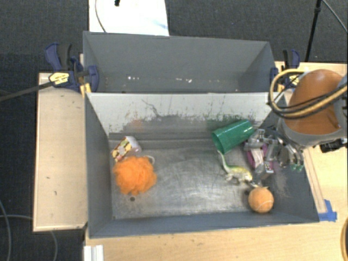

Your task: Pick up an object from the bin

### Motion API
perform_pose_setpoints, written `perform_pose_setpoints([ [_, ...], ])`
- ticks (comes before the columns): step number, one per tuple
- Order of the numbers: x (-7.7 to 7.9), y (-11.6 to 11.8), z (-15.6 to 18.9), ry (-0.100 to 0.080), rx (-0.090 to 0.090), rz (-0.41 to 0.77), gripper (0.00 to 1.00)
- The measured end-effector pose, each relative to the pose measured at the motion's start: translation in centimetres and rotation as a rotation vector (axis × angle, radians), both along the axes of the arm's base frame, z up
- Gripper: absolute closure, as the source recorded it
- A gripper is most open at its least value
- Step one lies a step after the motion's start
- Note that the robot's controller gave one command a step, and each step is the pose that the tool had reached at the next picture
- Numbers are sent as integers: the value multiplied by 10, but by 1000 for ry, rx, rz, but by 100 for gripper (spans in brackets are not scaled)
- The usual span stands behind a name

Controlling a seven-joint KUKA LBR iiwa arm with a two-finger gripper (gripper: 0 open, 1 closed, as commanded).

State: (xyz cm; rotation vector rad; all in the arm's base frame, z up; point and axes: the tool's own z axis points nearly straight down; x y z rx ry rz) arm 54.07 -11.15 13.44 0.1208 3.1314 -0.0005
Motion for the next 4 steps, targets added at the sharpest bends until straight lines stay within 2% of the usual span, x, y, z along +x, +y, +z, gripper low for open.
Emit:
perform_pose_setpoints([
  [1,-1,9,-43,10,3,-87,0],
  [2,-2,33,2,5,2,-183,0],
  [3,-16,34,-55,2,1,-227,0],
  [4,-19,53,-61,-3,2,-349,100],
])
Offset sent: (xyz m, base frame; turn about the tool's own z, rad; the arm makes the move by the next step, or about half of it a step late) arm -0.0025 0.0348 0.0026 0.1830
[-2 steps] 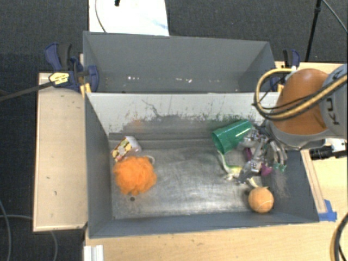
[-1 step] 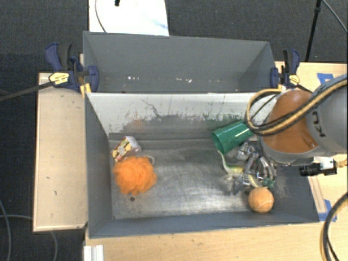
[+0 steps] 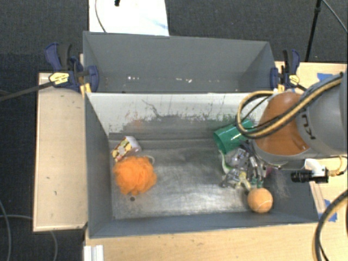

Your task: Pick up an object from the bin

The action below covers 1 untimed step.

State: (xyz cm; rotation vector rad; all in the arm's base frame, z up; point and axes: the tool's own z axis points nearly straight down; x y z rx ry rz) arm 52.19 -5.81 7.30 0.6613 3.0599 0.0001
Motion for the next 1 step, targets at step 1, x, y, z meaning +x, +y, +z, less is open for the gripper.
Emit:
perform_pose_setpoints([
  [1,0,0,0,0,0,0,100],
])
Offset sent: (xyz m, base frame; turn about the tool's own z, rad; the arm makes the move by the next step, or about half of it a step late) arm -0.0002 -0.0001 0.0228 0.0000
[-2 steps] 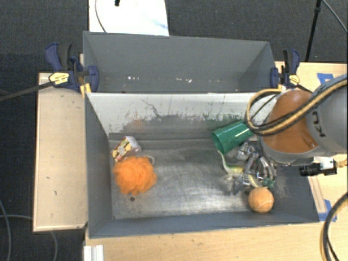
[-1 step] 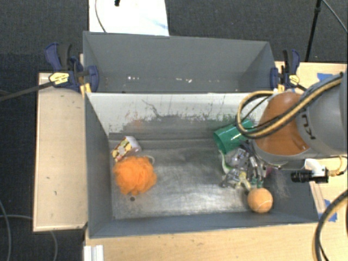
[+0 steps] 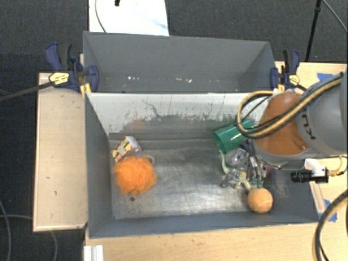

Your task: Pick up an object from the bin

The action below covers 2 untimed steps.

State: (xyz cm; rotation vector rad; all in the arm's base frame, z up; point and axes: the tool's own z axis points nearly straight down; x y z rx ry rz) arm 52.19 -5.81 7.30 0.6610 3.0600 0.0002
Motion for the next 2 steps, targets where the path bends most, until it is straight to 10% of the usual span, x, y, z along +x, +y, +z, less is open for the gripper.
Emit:
perform_pose_setpoints([
  [2,-1,0,9,6,1,3,100],
])
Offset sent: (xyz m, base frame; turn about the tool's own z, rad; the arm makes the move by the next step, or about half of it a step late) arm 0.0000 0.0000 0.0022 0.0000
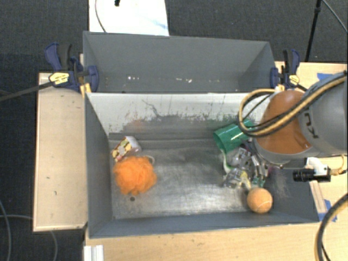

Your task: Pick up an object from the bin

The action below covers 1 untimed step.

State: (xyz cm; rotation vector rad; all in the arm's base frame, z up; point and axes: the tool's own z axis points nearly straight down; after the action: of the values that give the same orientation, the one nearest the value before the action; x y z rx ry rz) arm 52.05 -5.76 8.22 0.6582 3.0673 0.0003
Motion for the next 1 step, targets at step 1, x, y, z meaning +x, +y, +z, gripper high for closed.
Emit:
perform_pose_setpoints([
  [1,0,0,7,0,0,2,100],
])
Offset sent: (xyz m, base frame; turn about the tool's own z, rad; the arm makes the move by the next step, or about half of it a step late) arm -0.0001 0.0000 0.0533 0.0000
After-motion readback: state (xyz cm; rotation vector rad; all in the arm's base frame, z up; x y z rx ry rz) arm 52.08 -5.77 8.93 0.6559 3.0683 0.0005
